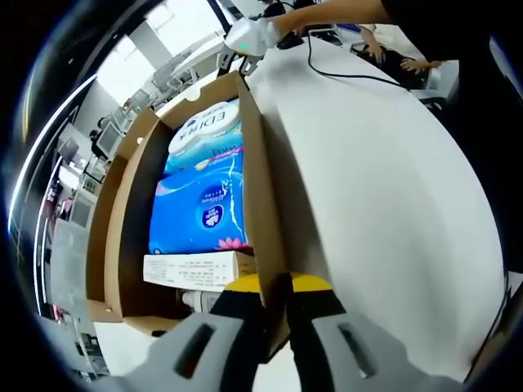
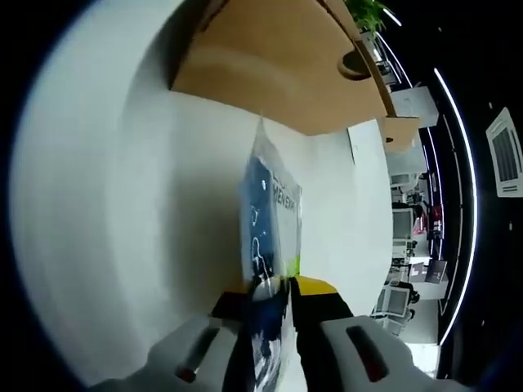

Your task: Operate the shoe box by opening the lid, removing the specified soft item, and placing it in the target area until the item is outside and the box remains undamaged.

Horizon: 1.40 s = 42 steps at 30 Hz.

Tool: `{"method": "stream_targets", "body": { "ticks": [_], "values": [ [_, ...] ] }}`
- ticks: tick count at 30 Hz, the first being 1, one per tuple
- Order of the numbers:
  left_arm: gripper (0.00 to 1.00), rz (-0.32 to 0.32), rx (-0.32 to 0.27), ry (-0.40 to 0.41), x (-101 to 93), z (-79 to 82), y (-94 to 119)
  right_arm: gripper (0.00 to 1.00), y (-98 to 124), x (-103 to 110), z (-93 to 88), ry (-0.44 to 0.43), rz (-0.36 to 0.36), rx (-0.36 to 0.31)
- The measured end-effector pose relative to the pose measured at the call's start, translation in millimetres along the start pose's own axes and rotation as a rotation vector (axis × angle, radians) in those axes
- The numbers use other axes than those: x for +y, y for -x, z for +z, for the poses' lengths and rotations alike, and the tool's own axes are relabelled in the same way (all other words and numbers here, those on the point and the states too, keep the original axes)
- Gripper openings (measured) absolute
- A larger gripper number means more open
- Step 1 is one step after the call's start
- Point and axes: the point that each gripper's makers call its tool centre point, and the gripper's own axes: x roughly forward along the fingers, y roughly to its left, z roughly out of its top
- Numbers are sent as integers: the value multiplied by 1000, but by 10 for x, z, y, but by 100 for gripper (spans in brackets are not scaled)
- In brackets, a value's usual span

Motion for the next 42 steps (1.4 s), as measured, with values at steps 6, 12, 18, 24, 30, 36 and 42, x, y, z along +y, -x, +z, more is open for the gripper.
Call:
{"method": "stream_targets", "body": {
  "ticks": [6,12,18,24,30,36,42],
  "values": [
    [8,0,1,0,-6,1,3,10,140,44,-28,27,-22,4],
    [8,1,2,1,-12,-2,6,10,255,115,-97,36,-19,19],
    [8,2,2,1,-18,-4,7,9,289,108,-195,59,-20,46],
    [8,2,2,1,-18,-5,6,5,312,102,-233,133,4,60],
    [8,2,3,1,-20,-6,4,2,274,88,-224,169,46,54],
    [8,2,5,-1,-20,-9,4,2,229,95,-189,205,70,41],
    [8,3,4,-2,-17,-11,4,2,212,97,-165,217,74,34]
  ]
}}
